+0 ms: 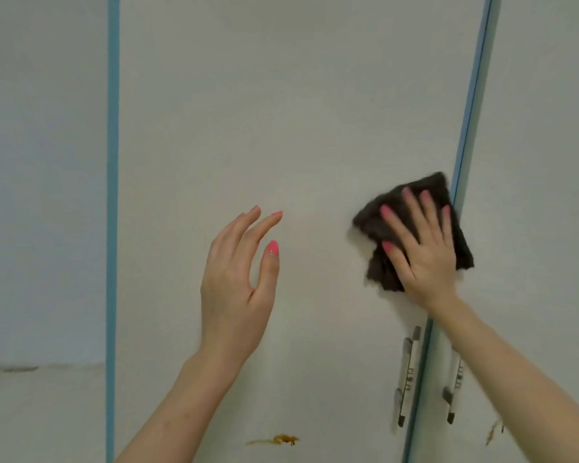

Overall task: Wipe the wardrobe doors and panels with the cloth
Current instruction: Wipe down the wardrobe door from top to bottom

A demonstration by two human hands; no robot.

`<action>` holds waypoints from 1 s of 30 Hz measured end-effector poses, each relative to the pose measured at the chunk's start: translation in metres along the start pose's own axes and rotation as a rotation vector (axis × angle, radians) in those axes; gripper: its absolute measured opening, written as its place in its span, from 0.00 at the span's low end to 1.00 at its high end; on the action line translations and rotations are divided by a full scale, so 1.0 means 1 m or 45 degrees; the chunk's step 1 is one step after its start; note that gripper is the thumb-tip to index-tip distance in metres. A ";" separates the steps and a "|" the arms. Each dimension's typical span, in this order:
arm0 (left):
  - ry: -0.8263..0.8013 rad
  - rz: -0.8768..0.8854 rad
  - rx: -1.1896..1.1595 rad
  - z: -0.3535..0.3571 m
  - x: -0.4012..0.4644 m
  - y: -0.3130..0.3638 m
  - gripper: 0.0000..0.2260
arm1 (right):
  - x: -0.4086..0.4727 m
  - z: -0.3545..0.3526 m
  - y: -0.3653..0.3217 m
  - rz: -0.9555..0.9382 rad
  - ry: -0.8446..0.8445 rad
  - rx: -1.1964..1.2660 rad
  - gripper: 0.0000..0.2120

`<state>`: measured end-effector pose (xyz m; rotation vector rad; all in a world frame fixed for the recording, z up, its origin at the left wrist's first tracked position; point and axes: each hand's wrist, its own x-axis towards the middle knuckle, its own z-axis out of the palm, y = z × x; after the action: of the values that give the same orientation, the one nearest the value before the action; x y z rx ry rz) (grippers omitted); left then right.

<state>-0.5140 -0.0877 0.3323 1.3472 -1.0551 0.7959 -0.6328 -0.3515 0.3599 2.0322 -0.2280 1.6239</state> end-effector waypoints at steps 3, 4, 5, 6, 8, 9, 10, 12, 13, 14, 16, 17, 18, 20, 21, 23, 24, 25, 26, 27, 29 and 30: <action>0.013 -0.019 -0.007 0.007 -0.005 0.005 0.16 | -0.004 0.017 -0.065 0.928 0.237 0.132 0.25; 0.017 -0.023 -0.013 0.011 -0.007 0.008 0.16 | -0.012 0.022 -0.088 1.024 0.248 0.103 0.26; 0.024 -0.028 -0.022 0.014 -0.009 0.011 0.16 | -0.025 0.027 -0.107 1.000 0.213 0.093 0.26; 0.029 -0.037 -0.034 0.017 -0.011 0.014 0.16 | -0.045 0.030 -0.120 0.890 0.144 0.097 0.25; 0.036 -0.053 -0.056 0.022 -0.015 0.020 0.16 | -0.095 0.032 -0.130 0.611 -0.013 0.097 0.25; 0.036 -0.068 -0.065 0.025 -0.020 0.024 0.15 | -0.123 0.031 -0.126 0.497 -0.080 0.089 0.24; 0.033 -0.077 -0.071 0.026 -0.022 0.026 0.15 | -0.147 0.031 -0.122 0.399 -0.129 0.075 0.24; 0.028 -0.087 -0.060 0.026 -0.029 0.029 0.15 | -0.175 0.027 -0.112 0.245 -0.179 0.067 0.24; 0.028 -0.083 -0.038 0.026 -0.031 0.029 0.15 | -0.176 0.026 -0.107 0.197 -0.187 0.092 0.24; 0.020 -0.082 -0.011 0.026 -0.034 0.029 0.14 | -0.169 0.025 -0.105 0.181 -0.185 0.124 0.24; 0.003 -0.096 0.015 0.027 -0.039 0.026 0.15 | -0.138 0.023 -0.103 0.221 -0.128 0.168 0.24; -0.001 -0.112 0.015 0.028 -0.041 0.024 0.15 | -0.117 0.023 -0.102 0.263 -0.081 0.178 0.24; 0.001 -0.128 0.012 0.028 -0.045 0.023 0.15 | -0.095 0.023 -0.100 0.319 -0.037 0.191 0.23; 0.014 -0.156 0.001 0.030 -0.053 0.019 0.15 | -0.063 0.022 -0.098 0.439 0.047 0.200 0.23; 0.028 -0.166 -0.001 0.030 -0.058 0.017 0.15 | -0.058 0.024 -0.100 0.480 0.084 0.187 0.23; 0.061 -0.186 0.016 0.029 -0.069 0.011 0.15 | -0.079 0.031 -0.112 0.425 0.100 0.126 0.23; 0.067 -0.192 0.034 0.029 -0.073 0.009 0.15 | -0.103 0.035 -0.118 0.285 0.058 0.103 0.24; 0.062 -0.200 0.057 0.028 -0.077 0.006 0.15 | -0.134 0.036 -0.123 0.077 -0.021 0.078 0.25; 0.050 -0.209 0.081 0.027 -0.080 0.004 0.16 | -0.166 0.037 -0.125 -0.165 -0.120 0.042 0.27; 0.034 -0.217 0.103 0.025 -0.081 0.002 0.16 | -0.192 0.036 -0.123 -0.383 -0.212 0.008 0.28; 0.010 -0.240 0.145 0.021 -0.084 0.000 0.16 | -0.218 0.031 -0.116 -0.606 -0.300 0.032 0.26; 0.013 -0.244 0.160 0.018 -0.083 -0.001 0.16 | -0.215 0.032 -0.112 -0.659 -0.303 0.053 0.25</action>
<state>-0.5457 -0.0956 0.2534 1.5241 -0.8643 0.7344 -0.6132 -0.3121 0.1193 2.0897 0.2362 1.0791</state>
